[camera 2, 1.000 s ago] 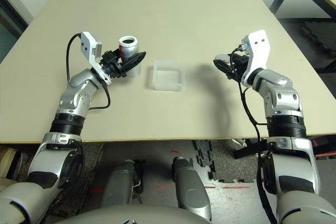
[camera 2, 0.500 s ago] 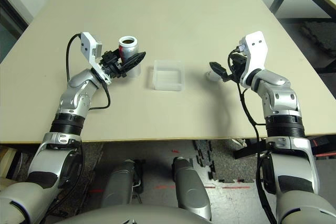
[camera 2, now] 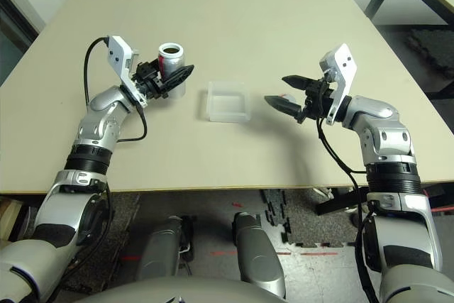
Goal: Pour the medicine from the bottle into the box.
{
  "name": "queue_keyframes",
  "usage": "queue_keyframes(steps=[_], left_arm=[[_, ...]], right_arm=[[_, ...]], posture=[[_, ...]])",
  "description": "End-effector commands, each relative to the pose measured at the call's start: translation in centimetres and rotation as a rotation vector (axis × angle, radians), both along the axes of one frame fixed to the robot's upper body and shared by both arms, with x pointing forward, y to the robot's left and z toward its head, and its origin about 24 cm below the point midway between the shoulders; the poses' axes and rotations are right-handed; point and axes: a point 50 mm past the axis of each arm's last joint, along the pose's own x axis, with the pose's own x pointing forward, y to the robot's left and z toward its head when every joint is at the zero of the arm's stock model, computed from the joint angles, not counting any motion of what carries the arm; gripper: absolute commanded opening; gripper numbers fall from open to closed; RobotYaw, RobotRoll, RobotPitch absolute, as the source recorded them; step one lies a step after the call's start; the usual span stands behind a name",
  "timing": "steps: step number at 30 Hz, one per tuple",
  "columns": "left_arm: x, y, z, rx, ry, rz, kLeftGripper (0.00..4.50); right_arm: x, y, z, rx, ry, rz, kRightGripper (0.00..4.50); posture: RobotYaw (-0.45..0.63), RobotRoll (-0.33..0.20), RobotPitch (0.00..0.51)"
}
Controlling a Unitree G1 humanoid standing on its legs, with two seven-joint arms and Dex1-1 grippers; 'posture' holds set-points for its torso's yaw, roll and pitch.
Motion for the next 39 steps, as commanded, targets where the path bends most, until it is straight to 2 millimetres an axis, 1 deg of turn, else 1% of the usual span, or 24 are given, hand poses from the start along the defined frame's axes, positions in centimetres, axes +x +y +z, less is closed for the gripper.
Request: queue_keyframes(steps=[1,6,14,24,27,29,32,34,35,37,39], left_arm=[[0.2,-0.1,-0.1,0.030,-0.003,-0.007,2.64],[0.3,0.0,0.0,0.034,-0.006,-0.001,2.64],[0.3,0.3,-0.5,0.052,0.015,0.012,2.64],[0.8,0.1,-0.1,0.102,0.006,0.040,2.64],[1.4,0.0,0.2,0.187,-0.024,0.100,2.64],[1.8,-0.2,0.2,0.284,-0.067,0.161,2.64],[2.2,-1.2,-0.1,0.449,-0.147,0.222,2.64],[2.6,-1.7,0.0,0.528,-0.198,0.276,2.64],[2.7,-2.4,0.4,0.634,-0.297,0.278,2.64],[2.8,-3.5,0.8,0.774,-0.444,0.270,2.64],[2.7,-4.9,1.1,0.949,-0.639,0.230,2.64]], right_arm=[[-0.2,0.6,-0.2,-0.002,-0.015,0.051,4.50],[-0.1,0.9,-0.2,-0.001,-0.022,0.050,4.50],[0.1,1.1,-0.1,0.003,-0.034,0.051,4.50],[0.0,1.1,-0.2,-0.007,-0.030,0.045,4.50],[0.0,1.0,-0.3,-0.010,-0.028,0.041,4.50],[0.0,1.0,-0.3,-0.011,-0.029,0.038,4.50],[0.1,1.1,-0.2,-0.009,-0.032,0.031,4.50],[0.1,1.1,-0.2,-0.008,-0.033,0.028,4.50],[0.1,1.1,-0.2,-0.008,-0.033,0.025,4.50],[0.2,1.1,-0.3,-0.008,-0.032,0.021,4.50],[0.2,1.1,-0.3,-0.005,-0.030,0.013,4.50]], posture=[[-0.15,0.000,0.142],[-0.14,0.000,0.141],[-0.14,0.000,0.140],[-0.14,0.000,0.135],[-0.15,0.000,0.131],[-0.15,0.000,0.129],[-0.15,0.000,0.128],[-0.15,0.000,0.128],[-0.15,0.000,0.128],[-0.14,0.000,0.127],[-0.14,0.000,0.128]])
